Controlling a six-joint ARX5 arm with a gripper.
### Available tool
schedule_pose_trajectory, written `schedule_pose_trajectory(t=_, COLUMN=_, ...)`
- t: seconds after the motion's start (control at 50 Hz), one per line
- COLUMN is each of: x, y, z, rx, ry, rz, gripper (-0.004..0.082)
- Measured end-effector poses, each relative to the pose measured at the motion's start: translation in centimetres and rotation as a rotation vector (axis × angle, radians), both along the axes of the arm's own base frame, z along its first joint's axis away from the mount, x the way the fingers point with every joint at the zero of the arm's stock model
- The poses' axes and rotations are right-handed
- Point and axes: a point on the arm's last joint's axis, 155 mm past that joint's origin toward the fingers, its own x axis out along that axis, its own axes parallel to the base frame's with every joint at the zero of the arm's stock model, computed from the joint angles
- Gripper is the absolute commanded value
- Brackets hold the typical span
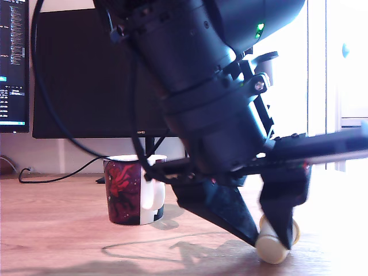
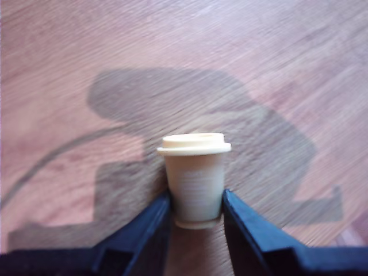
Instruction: Pick up the coffee capsules from the table one by one and drop them inside the nearest coffee cup
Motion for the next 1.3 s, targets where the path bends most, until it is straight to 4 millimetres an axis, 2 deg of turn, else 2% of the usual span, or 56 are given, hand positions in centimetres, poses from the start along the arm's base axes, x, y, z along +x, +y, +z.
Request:
schedule_pose_trajectory(t=0.22, x=0.2, y=0.4, z=0.9, rx=0.058, ry=-0.082, rz=-0.111, gripper=0.0125)
schedule_pose_trajectory(t=0.44, x=0.3, y=0.2, z=4.1, rx=0.038, ry=-0.170, rz=-0.206, gripper=0.0125)
schedule_pose_trajectory(t=0.68, x=0.1, y=0.9, z=6.0, rx=0.050, ry=-0.213, rz=-0.262, gripper=0.0125)
schedule_pose_trajectory(t=0.82, x=0.2, y=1.0, z=7.9, rx=0.024, ry=-0.247, rz=-0.275, gripper=0.0125)
schedule_pose_trajectory(t=1.04, x=1.8, y=2.3, z=10.5, rx=-0.005, ry=-0.289, rz=-0.244, gripper=0.0125)
schedule_pose_trajectory(t=1.3, x=5.1, y=4.5, z=10.7, rx=0.015, ry=-0.296, rz=-0.167, gripper=0.0125)
